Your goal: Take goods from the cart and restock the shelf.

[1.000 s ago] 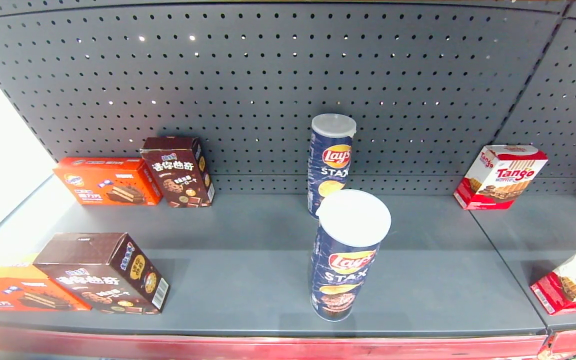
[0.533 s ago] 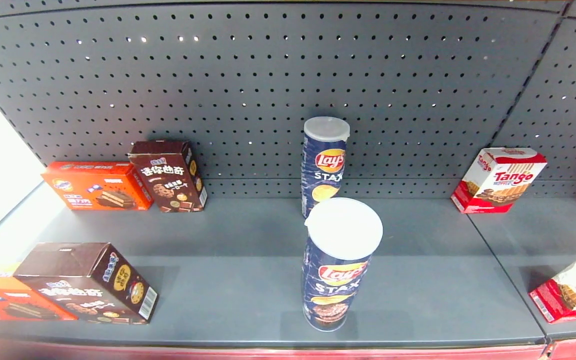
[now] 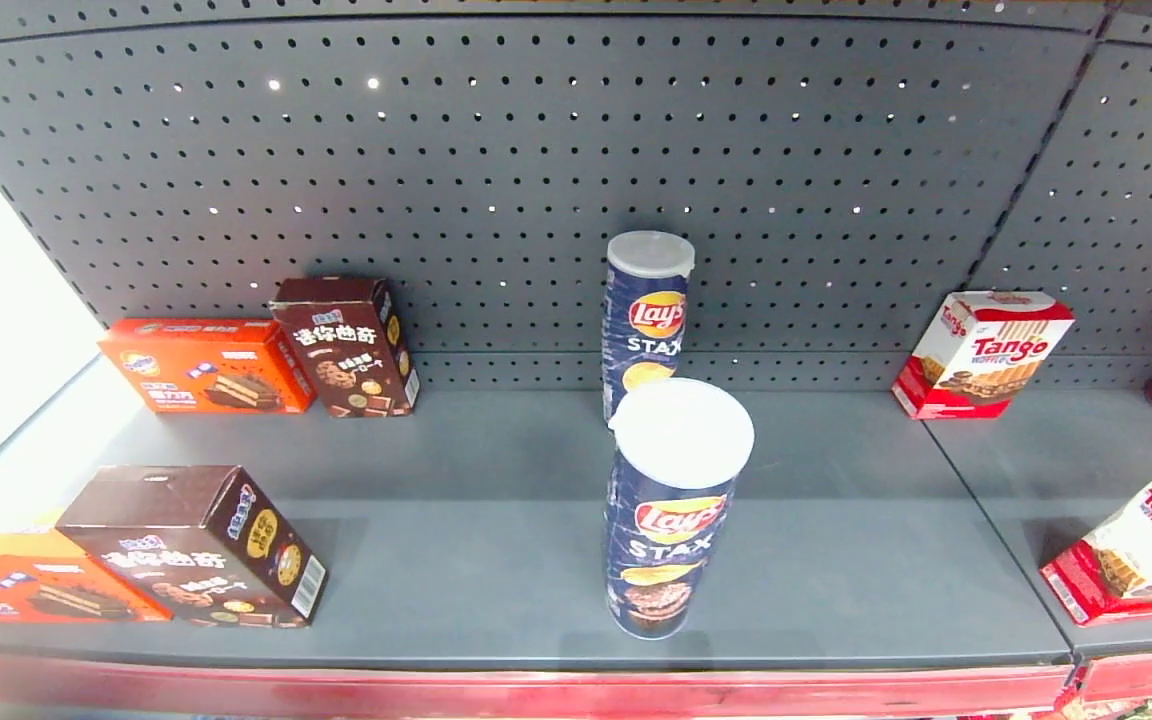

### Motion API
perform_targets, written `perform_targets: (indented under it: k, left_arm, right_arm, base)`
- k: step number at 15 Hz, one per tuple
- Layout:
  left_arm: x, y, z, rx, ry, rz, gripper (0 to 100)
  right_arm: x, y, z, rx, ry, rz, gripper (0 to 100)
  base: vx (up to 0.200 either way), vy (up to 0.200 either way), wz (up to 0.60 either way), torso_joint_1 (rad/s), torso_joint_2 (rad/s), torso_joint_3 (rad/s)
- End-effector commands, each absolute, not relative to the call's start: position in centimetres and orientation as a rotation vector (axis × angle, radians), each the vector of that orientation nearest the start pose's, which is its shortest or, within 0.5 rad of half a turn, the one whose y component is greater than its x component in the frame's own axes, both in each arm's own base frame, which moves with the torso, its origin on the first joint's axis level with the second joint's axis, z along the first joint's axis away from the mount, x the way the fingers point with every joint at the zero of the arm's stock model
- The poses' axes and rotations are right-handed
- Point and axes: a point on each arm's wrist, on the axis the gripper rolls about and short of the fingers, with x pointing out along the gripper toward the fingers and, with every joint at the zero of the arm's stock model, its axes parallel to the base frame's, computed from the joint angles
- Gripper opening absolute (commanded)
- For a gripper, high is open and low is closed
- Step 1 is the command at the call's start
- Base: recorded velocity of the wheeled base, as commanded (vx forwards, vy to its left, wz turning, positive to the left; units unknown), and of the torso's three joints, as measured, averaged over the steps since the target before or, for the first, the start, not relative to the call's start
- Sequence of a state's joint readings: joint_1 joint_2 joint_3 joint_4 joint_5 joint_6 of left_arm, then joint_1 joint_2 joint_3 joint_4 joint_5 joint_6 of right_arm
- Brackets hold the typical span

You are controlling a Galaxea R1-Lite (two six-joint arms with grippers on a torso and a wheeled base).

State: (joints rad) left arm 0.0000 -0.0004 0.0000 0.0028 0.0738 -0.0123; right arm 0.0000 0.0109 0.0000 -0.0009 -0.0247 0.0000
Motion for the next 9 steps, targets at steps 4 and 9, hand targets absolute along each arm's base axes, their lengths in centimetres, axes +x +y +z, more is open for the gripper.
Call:
perform_targets:
  k: [4,9]
  left_arm:
    - [-2.27,0.17,7.52,-0.012,0.004,0.072,100]
    - [-2.29,0.17,7.56,-0.012,0.003,0.074,100]
  right_arm:
    - [-2.19,-0.06,7.58,0.0,0.012,-0.025,100]
    - [-2.19,-0.06,7.58,0.0,0.012,-0.025,100]
  base:
    - [-0.05,0.0,0.0,0.002,0.0,-0.001]
    - [0.0,0.0,0.0,0.0,0.0,0.0]
